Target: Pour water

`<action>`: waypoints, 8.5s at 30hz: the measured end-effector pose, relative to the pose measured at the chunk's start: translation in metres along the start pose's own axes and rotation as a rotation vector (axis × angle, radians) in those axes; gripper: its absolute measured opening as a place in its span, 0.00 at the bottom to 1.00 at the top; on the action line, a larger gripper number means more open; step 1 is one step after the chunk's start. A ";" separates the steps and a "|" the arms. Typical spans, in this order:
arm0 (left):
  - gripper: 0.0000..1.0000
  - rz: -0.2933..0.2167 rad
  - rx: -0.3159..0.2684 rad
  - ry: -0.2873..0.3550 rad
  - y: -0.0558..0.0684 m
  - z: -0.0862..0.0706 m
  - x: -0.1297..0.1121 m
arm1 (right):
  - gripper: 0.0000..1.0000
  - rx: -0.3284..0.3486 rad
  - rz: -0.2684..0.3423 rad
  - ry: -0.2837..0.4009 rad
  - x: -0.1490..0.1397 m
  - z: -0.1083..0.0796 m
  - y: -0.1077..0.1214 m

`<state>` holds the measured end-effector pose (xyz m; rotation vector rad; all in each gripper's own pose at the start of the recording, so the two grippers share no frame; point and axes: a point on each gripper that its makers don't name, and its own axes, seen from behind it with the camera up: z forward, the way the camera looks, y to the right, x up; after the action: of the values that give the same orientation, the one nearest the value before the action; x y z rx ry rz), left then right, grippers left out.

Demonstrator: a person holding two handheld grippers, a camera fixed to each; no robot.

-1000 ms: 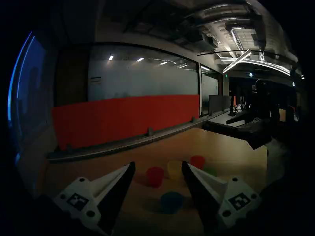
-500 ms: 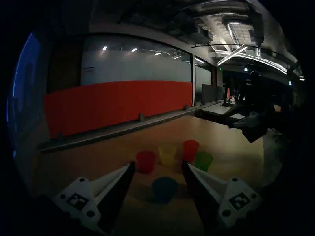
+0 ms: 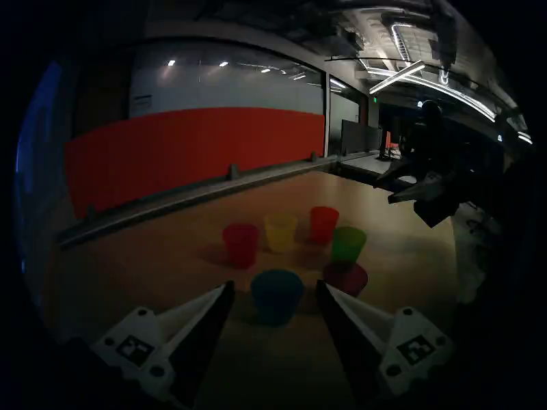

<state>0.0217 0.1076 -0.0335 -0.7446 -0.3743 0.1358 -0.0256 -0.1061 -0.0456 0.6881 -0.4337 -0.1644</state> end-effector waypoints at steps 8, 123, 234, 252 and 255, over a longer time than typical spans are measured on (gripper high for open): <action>0.87 0.010 -0.026 -0.081 0.005 0.012 -0.032 | 1.00 0.024 -0.014 -0.036 -0.016 0.015 -0.008; 0.86 0.064 -0.033 -0.055 0.007 0.071 0.018 | 1.00 0.091 -0.104 0.021 0.014 0.069 -0.038; 0.86 0.596 0.164 0.314 0.042 0.021 0.212 | 1.00 0.208 -0.102 0.322 0.099 0.052 -0.090; 0.86 0.773 0.219 0.311 0.053 0.015 0.236 | 1.00 0.271 -0.097 0.334 0.101 0.063 -0.113; 0.86 0.792 0.222 0.310 0.055 0.016 0.238 | 1.00 0.282 -0.096 0.335 0.100 0.064 -0.117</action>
<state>0.2365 0.2177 0.0067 -0.6457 0.2475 0.7842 0.0359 -0.2610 -0.0436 0.9953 -0.1011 -0.0764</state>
